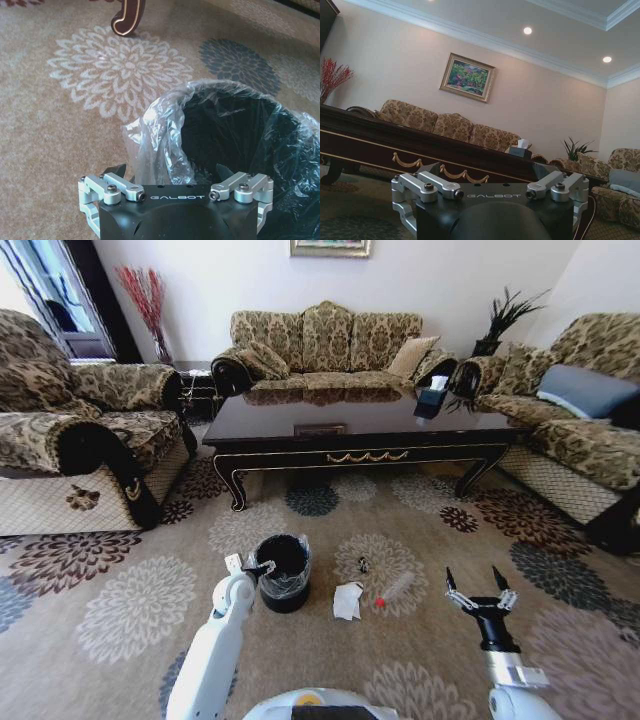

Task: Move to the front of the table and pick up the trash from the floor, then place it into the trash bin.

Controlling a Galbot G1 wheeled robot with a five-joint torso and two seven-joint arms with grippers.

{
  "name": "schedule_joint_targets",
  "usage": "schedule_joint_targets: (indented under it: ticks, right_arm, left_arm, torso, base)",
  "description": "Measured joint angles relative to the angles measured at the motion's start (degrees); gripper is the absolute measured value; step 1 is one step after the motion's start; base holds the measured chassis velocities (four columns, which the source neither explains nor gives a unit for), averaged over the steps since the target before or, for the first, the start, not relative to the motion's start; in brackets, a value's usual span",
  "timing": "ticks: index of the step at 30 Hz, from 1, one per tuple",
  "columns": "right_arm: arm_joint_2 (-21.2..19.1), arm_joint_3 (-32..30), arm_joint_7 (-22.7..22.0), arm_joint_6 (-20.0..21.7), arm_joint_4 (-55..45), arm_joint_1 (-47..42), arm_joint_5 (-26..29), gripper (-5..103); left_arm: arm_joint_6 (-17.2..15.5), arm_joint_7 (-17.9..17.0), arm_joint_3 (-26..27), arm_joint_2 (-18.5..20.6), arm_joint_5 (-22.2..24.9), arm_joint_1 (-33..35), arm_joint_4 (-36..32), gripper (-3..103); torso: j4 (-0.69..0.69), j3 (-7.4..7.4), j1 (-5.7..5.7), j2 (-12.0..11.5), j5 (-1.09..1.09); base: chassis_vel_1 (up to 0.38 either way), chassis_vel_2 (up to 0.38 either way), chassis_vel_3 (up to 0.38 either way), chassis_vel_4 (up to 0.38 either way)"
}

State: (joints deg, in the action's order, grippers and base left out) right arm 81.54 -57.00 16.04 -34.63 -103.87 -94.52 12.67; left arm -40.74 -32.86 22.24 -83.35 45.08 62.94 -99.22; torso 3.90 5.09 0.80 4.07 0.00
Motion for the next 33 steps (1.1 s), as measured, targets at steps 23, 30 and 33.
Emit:
schedule_joint_targets:
  ticks: [23,30,33]
  right_arm:
    - [0.47,0.39,0.47,-1.10,2.31,0.69,-0.51,100]
    - [0.22,1.19,-1.54,-0.66,2.67,1.51,0.24,100]
    - [0.03,2.03,-3.90,0.60,2.64,1.75,1.57,100]
  left_arm:
    - [2.15,3.75,1.23,1.02,-2.91,2.05,0.37,43]
    - [0.80,3.53,2.86,3.00,-4.09,4.56,-3.35,17]
    - [0.40,3.39,4.01,3.59,-4.23,5.43,-4.37,12]
  torso:
    - [0.02,0.01,0.00,0.00,-0.03]
    - [0.00,0.01,0.00,0.01,-0.02]
    - [0.00,0.01,0.00,0.00,-0.01]
  base:
    - [0.000,0.000,0.000,0.000]
    - [0.000,0.000,0.000,0.000]
    - [0.000,0.000,0.000,0.000]
